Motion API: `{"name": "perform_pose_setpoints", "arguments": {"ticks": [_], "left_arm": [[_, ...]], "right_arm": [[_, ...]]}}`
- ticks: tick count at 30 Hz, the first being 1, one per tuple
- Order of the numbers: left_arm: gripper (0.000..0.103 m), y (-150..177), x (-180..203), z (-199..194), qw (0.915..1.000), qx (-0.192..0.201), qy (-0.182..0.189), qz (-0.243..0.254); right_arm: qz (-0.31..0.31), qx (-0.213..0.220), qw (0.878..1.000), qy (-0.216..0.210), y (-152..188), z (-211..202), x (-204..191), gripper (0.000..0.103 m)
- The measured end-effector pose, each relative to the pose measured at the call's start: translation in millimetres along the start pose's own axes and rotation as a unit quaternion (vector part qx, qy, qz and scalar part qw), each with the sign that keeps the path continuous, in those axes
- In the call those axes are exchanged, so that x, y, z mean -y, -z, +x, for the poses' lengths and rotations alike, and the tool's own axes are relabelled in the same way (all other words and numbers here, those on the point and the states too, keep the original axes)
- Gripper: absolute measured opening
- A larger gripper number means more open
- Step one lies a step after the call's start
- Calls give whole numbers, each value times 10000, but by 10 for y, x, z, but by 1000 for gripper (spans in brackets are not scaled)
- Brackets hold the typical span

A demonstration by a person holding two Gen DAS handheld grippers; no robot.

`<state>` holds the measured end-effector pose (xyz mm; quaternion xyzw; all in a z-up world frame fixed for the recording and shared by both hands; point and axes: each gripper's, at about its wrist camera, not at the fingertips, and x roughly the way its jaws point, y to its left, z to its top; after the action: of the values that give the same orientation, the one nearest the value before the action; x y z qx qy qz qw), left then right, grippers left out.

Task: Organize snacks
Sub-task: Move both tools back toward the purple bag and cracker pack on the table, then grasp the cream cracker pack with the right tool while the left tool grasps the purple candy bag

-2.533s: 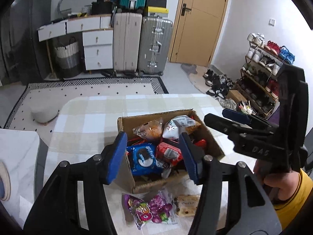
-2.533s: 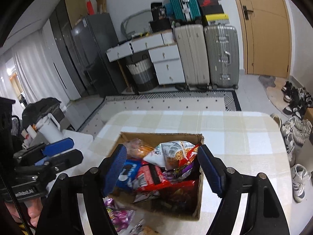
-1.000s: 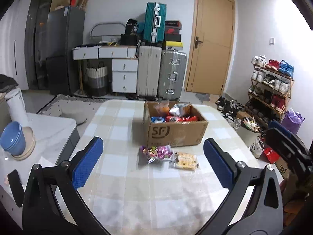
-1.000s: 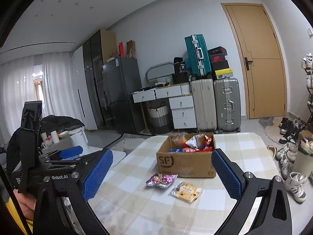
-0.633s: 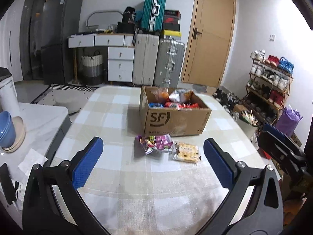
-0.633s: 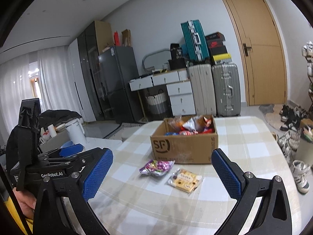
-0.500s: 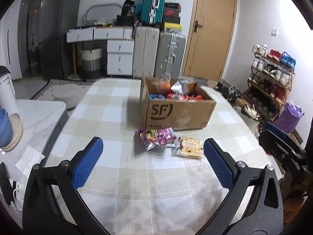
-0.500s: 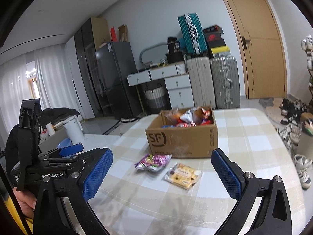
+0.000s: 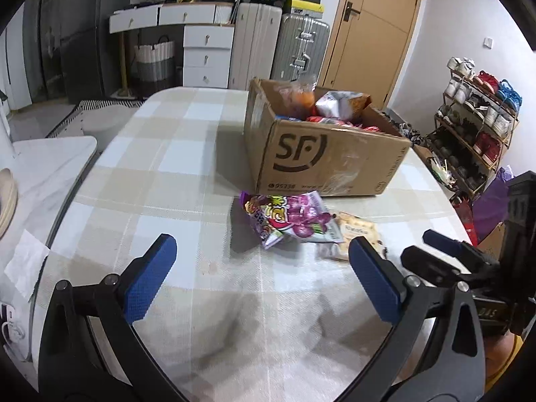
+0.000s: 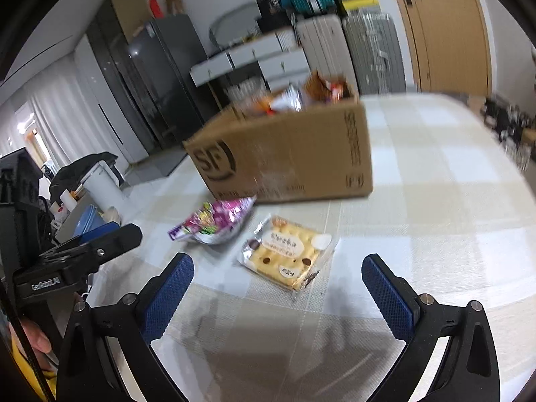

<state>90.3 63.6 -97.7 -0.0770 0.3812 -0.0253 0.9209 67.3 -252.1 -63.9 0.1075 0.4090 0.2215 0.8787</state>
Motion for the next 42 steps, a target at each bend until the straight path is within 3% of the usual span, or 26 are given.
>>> {"name": "perform_pose_setpoints", "arguments": {"ticks": [10,16,22,34,42], "left_arm": [[102,-146,-215,485,9996,-184,-56,-222],[102,-164,-326,605,9991,-267,-31,-341],[102,-137,-399,644,9986,-314,15,-423],[102,-108,-465,557,9983,-273,26,-522],[102,-100,-380,475,9987,-249,-1,-439]], "right_arm": [[-116,-1001,9937,499,-246,813,-2,102],[-996,-1314,9796,1149,-289,1117,-268,102],[-1152,-1219,9779,1249,-234,1122,-318,98],[-969,-904,9870,912,-92,862,-234,77],[-852,-806,9902,753,-39,774,-169,74]]}}
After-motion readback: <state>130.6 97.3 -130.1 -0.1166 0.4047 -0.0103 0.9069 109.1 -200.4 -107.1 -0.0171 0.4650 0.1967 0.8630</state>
